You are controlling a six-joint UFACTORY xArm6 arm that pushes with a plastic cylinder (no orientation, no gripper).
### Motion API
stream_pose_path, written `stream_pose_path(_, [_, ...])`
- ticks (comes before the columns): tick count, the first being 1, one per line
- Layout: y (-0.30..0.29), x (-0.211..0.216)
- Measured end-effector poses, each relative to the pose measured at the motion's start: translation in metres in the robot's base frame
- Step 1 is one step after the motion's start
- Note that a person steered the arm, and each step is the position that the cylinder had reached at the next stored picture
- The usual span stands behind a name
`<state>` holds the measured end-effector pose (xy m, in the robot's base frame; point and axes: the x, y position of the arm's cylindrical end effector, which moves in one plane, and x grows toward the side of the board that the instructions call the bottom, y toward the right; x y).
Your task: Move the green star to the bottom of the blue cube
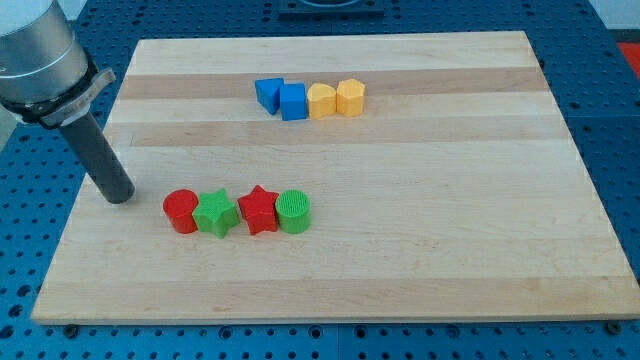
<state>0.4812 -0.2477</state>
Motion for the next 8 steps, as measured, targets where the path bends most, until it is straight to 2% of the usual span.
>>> stream_pose_path(1, [0.000,0.000])
stream_pose_path(3, [0.000,0.067])
stream_pose_path(4, [0.000,0.067])
stream_pose_path(5, [0.034,0.081])
stream_pose_path(6, [0.093,0.081])
stream_pose_path(8, [0.094,0.081])
